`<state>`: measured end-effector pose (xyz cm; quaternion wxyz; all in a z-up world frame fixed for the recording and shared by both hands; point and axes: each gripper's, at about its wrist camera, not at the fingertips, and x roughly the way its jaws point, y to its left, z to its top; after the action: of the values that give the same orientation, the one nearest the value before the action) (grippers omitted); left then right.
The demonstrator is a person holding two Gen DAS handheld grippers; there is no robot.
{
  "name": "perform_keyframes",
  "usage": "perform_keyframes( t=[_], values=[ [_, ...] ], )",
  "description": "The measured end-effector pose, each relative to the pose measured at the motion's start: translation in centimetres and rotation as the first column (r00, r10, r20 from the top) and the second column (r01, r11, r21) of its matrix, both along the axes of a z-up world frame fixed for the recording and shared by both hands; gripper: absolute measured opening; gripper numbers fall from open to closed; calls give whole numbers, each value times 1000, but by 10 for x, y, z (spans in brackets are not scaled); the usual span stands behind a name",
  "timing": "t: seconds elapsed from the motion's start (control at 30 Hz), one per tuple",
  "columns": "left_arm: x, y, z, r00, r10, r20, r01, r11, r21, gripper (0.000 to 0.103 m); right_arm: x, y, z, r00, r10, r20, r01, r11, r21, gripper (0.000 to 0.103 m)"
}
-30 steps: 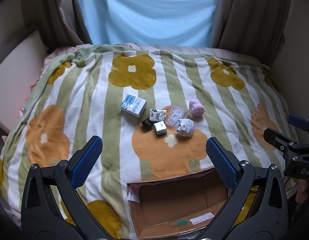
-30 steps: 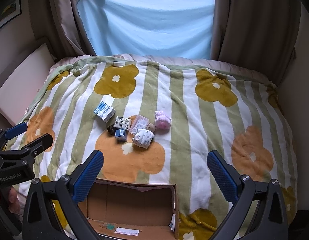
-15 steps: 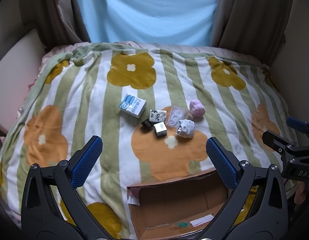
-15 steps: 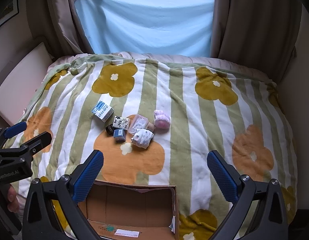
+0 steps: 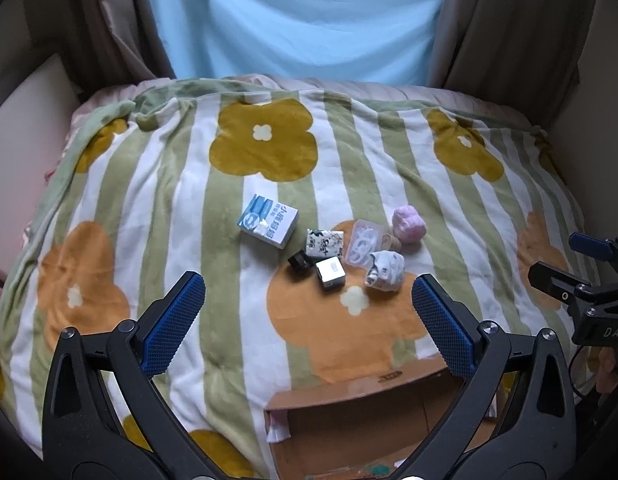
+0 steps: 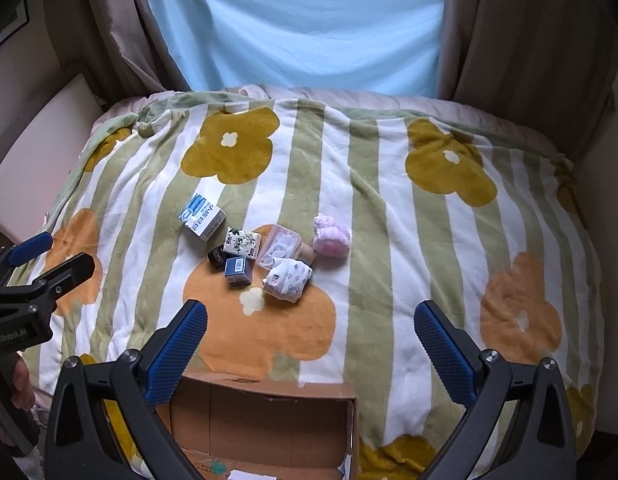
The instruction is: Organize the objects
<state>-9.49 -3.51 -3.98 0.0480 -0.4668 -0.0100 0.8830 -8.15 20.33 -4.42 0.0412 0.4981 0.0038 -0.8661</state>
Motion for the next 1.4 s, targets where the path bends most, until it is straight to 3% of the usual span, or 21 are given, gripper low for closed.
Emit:
perform_keyframes(
  t=[0.47, 0.83, 1.17, 1.4],
  values=[
    [-101, -14, -63, 996, -69, 48, 69, 998, -2, 103, -94, 30, -62, 987, -4, 162, 19, 996, -89, 103],
    [-172, -31, -144, 983, -126, 131, 129, 991, -17, 103, -167, 58, -134, 966, -18, 260, 56, 988, -142, 103],
    [-208, -32, -213, 956, -206, 207, 219, 975, -41, 103, -202, 73, -195, 938, -69, 340, 139, 973, -186, 103],
    [-229, -28, -240, 936, -259, 240, 260, 965, 28, 102, -214, 81, -229, 917, -90, 388, 195, 951, -239, 102]
  ],
)
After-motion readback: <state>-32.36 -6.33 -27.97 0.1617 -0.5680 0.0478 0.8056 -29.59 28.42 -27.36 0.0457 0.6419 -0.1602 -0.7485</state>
